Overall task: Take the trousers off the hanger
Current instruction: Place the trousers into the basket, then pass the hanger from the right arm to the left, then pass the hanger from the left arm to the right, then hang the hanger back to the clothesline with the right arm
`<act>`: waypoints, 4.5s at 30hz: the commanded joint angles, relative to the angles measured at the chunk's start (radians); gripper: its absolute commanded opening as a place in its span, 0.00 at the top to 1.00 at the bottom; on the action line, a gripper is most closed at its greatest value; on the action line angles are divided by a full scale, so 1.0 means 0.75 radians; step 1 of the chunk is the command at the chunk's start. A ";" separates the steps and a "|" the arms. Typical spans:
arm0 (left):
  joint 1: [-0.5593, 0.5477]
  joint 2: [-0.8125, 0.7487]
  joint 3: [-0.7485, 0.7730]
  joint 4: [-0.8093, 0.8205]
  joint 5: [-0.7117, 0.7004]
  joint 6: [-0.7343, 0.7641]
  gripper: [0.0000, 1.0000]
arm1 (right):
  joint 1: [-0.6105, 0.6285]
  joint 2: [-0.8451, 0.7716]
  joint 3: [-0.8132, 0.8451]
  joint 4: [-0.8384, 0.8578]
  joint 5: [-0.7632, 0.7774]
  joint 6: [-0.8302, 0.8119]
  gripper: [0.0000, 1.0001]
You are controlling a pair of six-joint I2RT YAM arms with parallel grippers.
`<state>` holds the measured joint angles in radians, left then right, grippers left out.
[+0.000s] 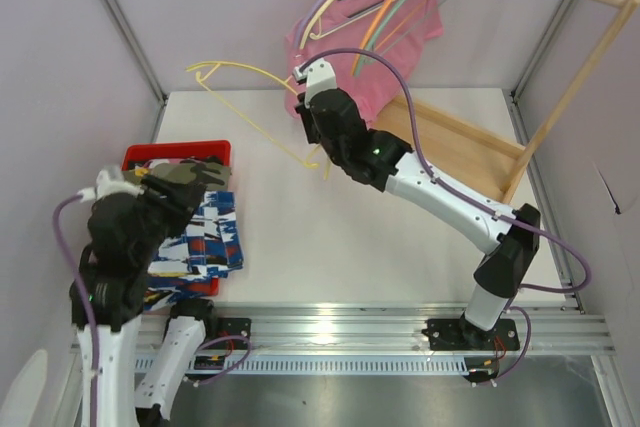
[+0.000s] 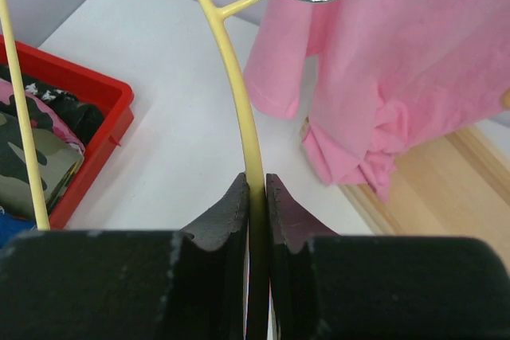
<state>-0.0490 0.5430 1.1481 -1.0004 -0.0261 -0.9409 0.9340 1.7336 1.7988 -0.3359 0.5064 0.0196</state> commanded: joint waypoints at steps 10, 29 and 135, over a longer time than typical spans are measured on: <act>-0.215 0.480 0.120 0.884 0.311 0.238 0.37 | 0.207 -0.262 -0.184 0.358 0.323 -0.640 1.00; -0.337 0.785 -0.097 1.217 0.178 0.095 0.71 | 0.256 -0.438 -0.056 0.031 -0.314 0.129 1.00; -0.360 0.346 -0.121 0.765 -0.153 0.266 0.01 | 0.152 -0.601 -0.349 -0.337 0.181 0.342 1.00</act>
<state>-0.3161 0.8253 1.0729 -0.4088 -0.1246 -0.9264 1.0573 1.3643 1.4750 -0.4091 0.4763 0.1711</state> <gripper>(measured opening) 0.994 0.177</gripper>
